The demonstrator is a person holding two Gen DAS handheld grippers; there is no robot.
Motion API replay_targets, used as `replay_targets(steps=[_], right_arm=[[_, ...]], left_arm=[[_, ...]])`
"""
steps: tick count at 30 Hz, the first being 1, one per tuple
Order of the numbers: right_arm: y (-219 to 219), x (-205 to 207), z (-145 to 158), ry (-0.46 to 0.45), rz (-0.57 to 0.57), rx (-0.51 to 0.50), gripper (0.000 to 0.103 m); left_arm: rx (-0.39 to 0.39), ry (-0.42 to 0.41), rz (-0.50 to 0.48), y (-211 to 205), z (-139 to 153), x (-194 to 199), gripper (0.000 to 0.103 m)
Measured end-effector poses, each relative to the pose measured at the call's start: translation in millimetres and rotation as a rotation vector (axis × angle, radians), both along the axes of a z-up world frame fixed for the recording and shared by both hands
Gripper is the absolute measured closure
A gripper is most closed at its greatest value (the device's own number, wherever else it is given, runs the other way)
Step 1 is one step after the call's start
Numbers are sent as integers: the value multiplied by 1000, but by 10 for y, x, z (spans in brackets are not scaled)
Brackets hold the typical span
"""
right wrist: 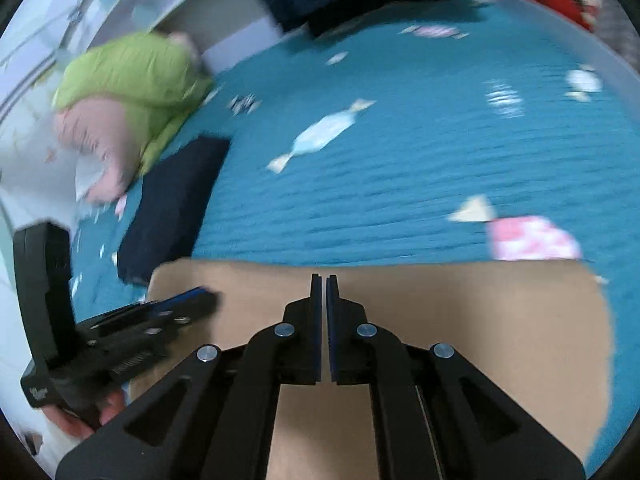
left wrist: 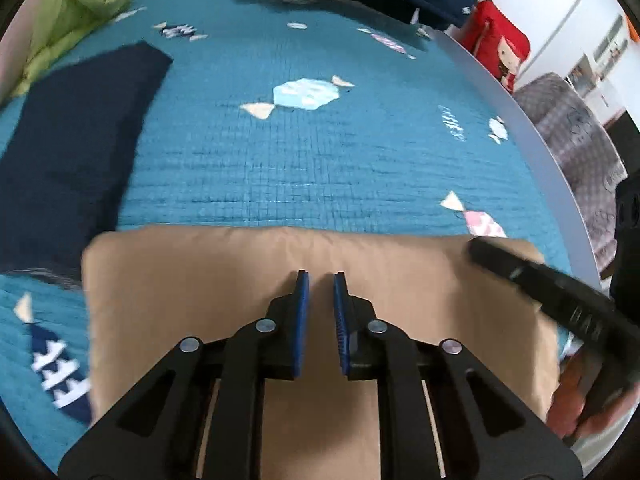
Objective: Fold large clothes
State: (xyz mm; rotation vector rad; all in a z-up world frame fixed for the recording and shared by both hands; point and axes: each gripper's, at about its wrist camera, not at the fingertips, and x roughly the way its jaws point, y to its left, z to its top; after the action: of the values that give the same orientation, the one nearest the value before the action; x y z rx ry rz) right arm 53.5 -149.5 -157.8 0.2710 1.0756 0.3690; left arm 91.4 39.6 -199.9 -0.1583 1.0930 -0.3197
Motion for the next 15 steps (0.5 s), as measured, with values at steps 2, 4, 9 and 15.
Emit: replay_targets(steps=[2,4,9,15], right_arm=[[27,72,-214,35,-2,-54,103],[-152,93,-309,54,-10,2,103],[-1080,-147,-279,25,-222,-194,103],[-1634,-386,91,-26,-373,-289,100]], left_arm=[[20,31,38,56,-219,56,101],[-54,48,61,176,-273,54,101],[37,-6,146,548,-186,-27,101],[158,-37,271,938,15,-187,101]])
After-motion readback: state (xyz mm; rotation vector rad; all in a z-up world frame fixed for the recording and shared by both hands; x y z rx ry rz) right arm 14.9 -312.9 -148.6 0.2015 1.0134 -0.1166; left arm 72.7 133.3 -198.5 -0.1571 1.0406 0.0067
